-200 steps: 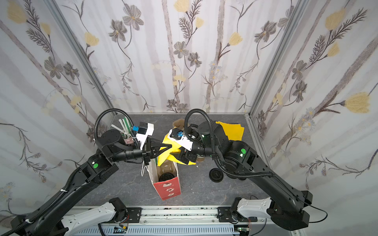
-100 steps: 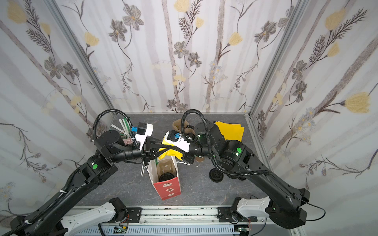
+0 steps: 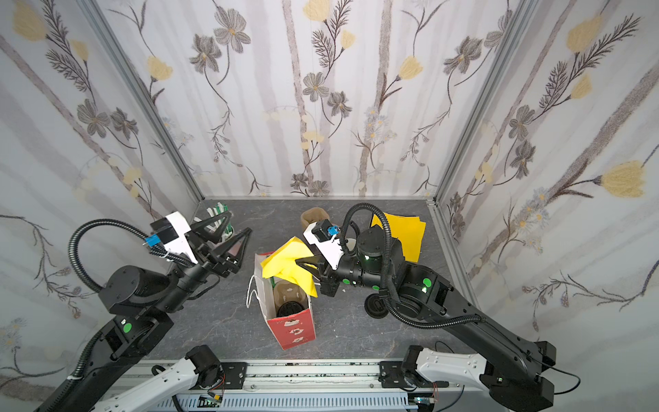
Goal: Pack a coffee takeout order
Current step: Fold the napkin, then place the napkin in the takeout bag.
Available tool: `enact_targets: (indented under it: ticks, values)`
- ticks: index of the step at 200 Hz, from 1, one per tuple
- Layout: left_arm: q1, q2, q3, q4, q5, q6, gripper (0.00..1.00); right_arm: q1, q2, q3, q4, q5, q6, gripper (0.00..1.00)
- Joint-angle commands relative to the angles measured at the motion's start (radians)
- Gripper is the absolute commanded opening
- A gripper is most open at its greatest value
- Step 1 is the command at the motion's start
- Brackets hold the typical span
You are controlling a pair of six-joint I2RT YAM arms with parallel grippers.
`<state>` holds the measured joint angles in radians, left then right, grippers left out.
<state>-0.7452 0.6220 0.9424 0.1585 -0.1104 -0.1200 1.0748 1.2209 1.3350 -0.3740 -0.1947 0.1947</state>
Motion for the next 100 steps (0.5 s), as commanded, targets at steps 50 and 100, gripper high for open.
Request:
enact_targets:
  ticks: [50, 100]
  values:
    - [0.0, -0.177, -0.211, 0.038, -0.574, -0.307, 0.77, 0.143, 0.164, 0.05, 0.019, 0.426, 0.535, 0.0]
    - [0.0, -0.223, -0.243, -0.034, -0.633, -0.344, 0.76, 0.146, 0.296, 0.138, -0.209, 0.465, 0.637, 0.0]
